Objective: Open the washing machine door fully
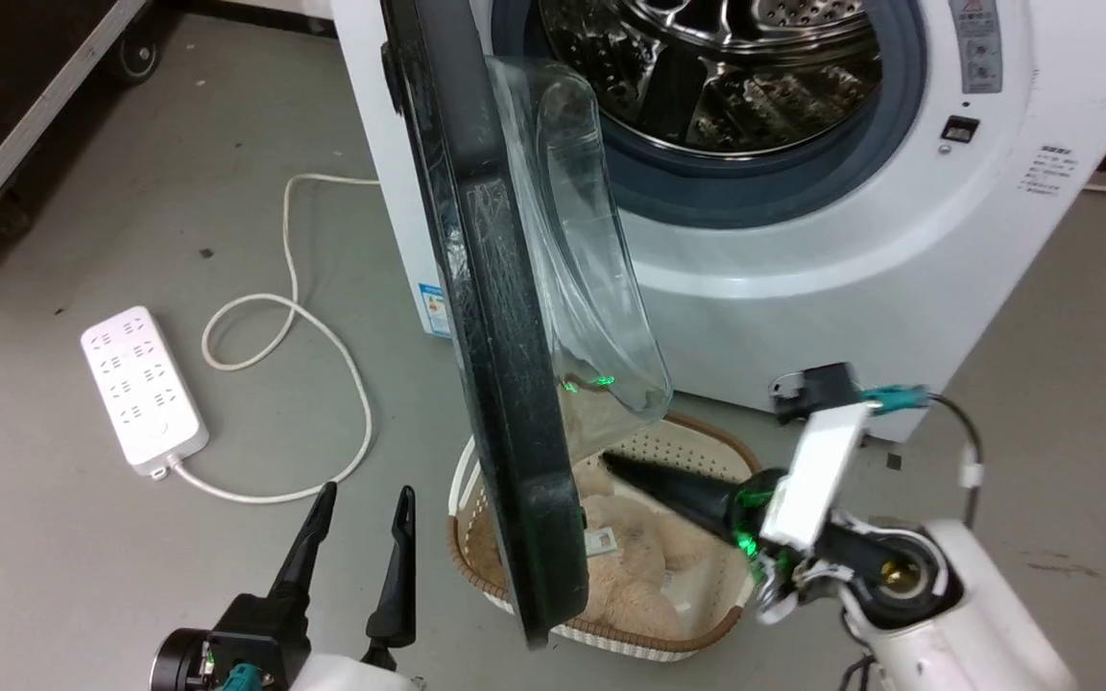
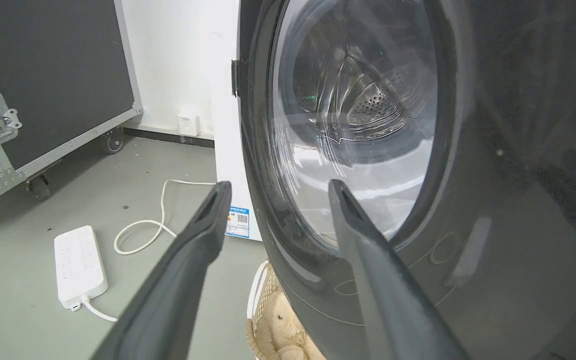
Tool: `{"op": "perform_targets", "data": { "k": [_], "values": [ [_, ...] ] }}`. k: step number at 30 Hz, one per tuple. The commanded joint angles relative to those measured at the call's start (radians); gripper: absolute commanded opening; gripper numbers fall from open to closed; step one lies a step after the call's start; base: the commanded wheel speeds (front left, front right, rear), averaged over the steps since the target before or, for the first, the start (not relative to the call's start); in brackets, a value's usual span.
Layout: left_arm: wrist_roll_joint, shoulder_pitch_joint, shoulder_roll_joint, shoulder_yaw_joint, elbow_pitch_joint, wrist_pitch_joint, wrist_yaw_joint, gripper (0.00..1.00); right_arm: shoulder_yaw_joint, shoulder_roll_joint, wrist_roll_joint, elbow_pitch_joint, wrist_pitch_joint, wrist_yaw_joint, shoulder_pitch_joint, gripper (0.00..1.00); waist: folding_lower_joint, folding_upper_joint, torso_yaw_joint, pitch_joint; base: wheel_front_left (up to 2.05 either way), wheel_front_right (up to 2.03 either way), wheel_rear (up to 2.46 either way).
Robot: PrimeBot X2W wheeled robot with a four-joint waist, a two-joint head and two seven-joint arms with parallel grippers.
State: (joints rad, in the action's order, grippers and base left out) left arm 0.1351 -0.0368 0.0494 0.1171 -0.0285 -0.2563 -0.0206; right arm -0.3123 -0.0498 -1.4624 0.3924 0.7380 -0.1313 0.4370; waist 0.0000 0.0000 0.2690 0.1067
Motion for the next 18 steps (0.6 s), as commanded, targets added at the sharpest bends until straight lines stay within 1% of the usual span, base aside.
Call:
{"op": "perform_targets", "data": {
  "k": [1, 3, 5, 9, 10, 12, 14, 16, 18],
  "values": [
    [0.004, -0.008, 0.001, -0.006, -0.007, -0.006, 0.001, 1.00, 0.035, -0.002, 0.009, 0.011, -0.030, 0.001, -0.021, 1.00, 0.0000, 0.0000, -0.012, -0.013, 0.00, 0.00, 0.00],
    [0.013, -0.011, 0.001, -0.016, -0.010, -0.006, 0.007, 1.00, 0.076, -0.022, 0.043, 0.003, -0.079, 0.001, -0.026, 1.00, 0.0000, 0.0000, -0.024, -0.024, 0.00, 0.00, 0.00],
    [0.024, -0.011, 0.001, -0.029, -0.010, -0.006, 0.009, 1.00, 0.122, -0.050, 0.096, -0.034, -0.152, 0.001, -0.035, 1.00, 0.0000, 0.0000, -0.039, -0.035, 0.00, 0.00, 0.00],
    [0.028, -0.020, 0.001, -0.051, -0.005, -0.006, -0.001, 1.00, 0.173, -0.118, 0.272, -0.163, -0.325, 0.001, -0.081, 1.00, 0.0000, 0.0000, -0.085, -0.059, 0.00, 0.00, 0.00],
    [0.027, -0.035, 0.001, -0.080, -0.003, -0.006, -0.008, 1.00, 0.221, -0.140, 0.354, -0.241, -0.427, 0.001, -0.121, 1.00, 0.0000, 0.0000, -0.129, -0.078, 0.00, 0.00, 0.00],
    [0.023, -0.039, 0.001, -0.093, -0.003, -0.006, -0.017, 1.00, 0.222, -0.182, 0.467, -0.300, -0.504, 0.001, -0.149, 1.00, 0.0000, 0.0000, -0.150, -0.085, 0.00, 0.00, 0.00],
    [0.017, -0.043, 0.001, -0.105, -0.004, -0.006, -0.026, 1.00, 0.223, -0.210, 0.574, -0.349, -0.580, 0.001, -0.186, 1.00, 0.0000, 0.0000, -0.165, -0.092, 0.00, 0.00, 0.00],
    [0.015, -0.043, 0.001, -0.118, -0.005, -0.006, -0.033, 1.00, 0.232, -0.231, 0.691, -0.387, -0.656, 0.001, -0.230, 1.00, 0.0000, 0.0000, -0.177, -0.097, 0.00, 0.00, 0.00],
    [0.015, -0.046, 0.001, -0.129, -0.005, -0.006, -0.038, 1.00, 0.243, -0.250, 0.832, -0.411, -0.729, 0.001, -0.279, 1.00, 0.0000, 0.0000, -0.187, -0.102, 0.00, 0.00, 0.00]
  ]
}}
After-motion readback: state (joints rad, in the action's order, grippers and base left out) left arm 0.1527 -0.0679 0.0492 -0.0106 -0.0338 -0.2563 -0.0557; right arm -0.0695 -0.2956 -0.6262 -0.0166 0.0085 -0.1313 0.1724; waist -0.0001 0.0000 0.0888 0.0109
